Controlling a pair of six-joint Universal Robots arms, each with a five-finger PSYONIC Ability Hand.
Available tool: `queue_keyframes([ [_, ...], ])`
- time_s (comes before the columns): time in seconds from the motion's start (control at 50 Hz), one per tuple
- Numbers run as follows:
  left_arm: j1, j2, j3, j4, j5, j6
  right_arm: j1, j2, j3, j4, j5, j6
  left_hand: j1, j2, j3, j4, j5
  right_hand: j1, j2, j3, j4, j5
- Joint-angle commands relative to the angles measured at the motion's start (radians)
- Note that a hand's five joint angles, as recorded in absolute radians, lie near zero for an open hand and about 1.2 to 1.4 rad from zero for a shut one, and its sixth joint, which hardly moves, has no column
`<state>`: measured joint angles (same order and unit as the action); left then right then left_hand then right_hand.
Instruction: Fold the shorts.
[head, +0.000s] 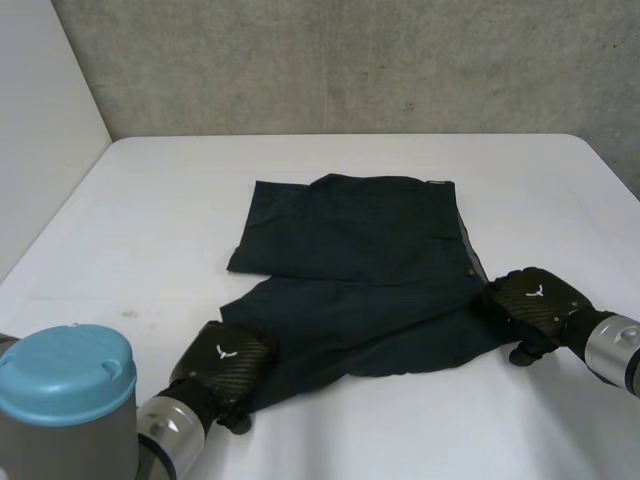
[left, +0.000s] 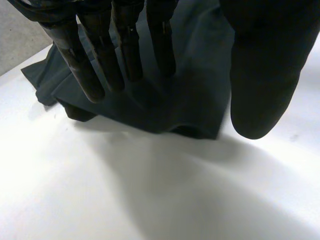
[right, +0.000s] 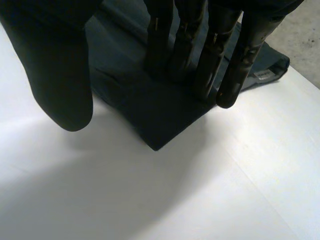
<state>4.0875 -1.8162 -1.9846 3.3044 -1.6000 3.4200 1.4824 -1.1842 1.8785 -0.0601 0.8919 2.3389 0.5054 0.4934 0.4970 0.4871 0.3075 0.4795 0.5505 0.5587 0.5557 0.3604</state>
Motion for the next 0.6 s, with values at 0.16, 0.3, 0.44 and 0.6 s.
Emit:
queue_keyframes([
  [0.16,0.001,-0.153,0.116,0.052,-0.053,0.018,0.059,0.064,-0.047,-0.086,0.05,0.005,0.274,0.286,0.282,0.292,0.297,0.916,0.846,0.837,0.84,0.861],
  [0.3,-0.015,-0.158,0.13,0.057,-0.055,0.018,0.079,0.054,-0.045,-0.079,0.061,0.008,0.89,0.902,0.898,0.908,0.913,0.917,0.846,0.838,0.841,0.861],
  [0.44,-0.059,-0.126,0.13,0.043,-0.063,0.018,0.099,0.018,-0.033,-0.07,0.094,0.072,0.891,0.903,0.899,0.909,0.914,0.917,0.846,0.838,0.841,0.861],
  [0.6,-0.023,0.07,0.113,-0.037,-0.063,0.035,0.101,-0.064,-0.029,0.025,0.098,0.088,0.891,0.903,0.899,0.909,0.914,0.917,0.846,0.838,0.841,0.861],
])
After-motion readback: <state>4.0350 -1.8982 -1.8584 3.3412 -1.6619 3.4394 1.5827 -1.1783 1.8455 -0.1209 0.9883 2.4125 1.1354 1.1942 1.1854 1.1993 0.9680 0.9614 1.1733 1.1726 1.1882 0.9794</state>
